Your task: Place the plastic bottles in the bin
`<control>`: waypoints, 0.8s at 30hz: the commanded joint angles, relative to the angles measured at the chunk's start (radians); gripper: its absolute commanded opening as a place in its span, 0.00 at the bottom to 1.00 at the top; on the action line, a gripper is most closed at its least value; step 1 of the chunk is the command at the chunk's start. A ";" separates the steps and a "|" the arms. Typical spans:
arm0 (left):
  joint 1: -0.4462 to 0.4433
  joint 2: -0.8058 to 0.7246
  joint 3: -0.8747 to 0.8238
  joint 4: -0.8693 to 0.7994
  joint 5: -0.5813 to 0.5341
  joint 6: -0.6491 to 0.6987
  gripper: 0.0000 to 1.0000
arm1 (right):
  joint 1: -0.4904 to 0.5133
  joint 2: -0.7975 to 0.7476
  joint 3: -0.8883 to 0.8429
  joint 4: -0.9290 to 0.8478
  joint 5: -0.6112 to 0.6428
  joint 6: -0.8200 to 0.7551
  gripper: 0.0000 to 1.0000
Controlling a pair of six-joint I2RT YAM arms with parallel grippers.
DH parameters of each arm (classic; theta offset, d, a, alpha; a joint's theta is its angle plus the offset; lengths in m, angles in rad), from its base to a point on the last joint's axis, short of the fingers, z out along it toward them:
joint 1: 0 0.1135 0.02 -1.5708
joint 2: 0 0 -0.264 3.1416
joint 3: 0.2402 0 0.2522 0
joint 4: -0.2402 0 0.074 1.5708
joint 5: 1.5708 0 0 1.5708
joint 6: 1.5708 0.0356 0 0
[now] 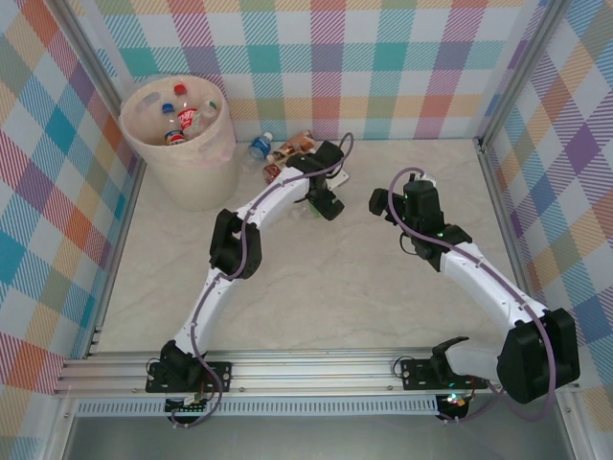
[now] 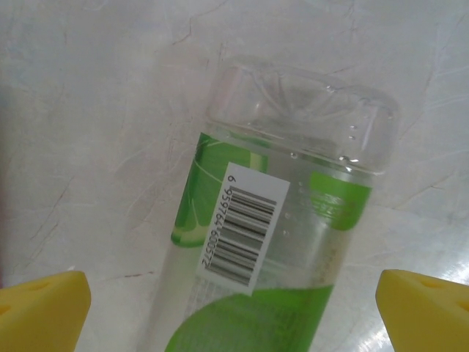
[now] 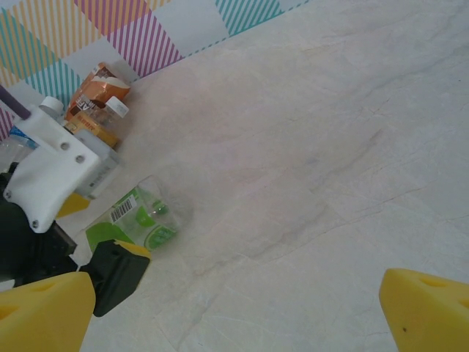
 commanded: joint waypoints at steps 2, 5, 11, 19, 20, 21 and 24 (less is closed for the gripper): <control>-0.008 0.063 0.071 -0.017 0.032 0.017 0.96 | -0.007 -0.014 -0.003 -0.008 0.015 -0.012 1.00; -0.008 0.082 0.089 -0.017 0.060 0.004 0.83 | -0.007 -0.009 0.000 -0.007 0.010 -0.012 1.00; -0.004 0.061 0.081 0.000 0.035 -0.030 0.66 | -0.008 -0.015 0.001 -0.011 0.007 -0.016 1.00; 0.023 -0.150 -0.092 0.131 0.103 -0.092 0.59 | -0.008 -0.030 -0.015 0.041 -0.065 -0.049 1.00; 0.027 -0.183 -0.115 0.152 0.109 -0.104 0.58 | -0.010 -0.036 -0.025 0.071 -0.106 -0.064 1.00; 0.031 -0.212 -0.133 0.167 0.114 -0.116 0.58 | -0.008 -0.042 -0.034 0.099 -0.138 -0.070 1.00; 0.049 -0.304 -0.172 0.221 0.111 -0.172 0.56 | -0.007 -0.049 -0.050 0.166 -0.230 -0.084 1.00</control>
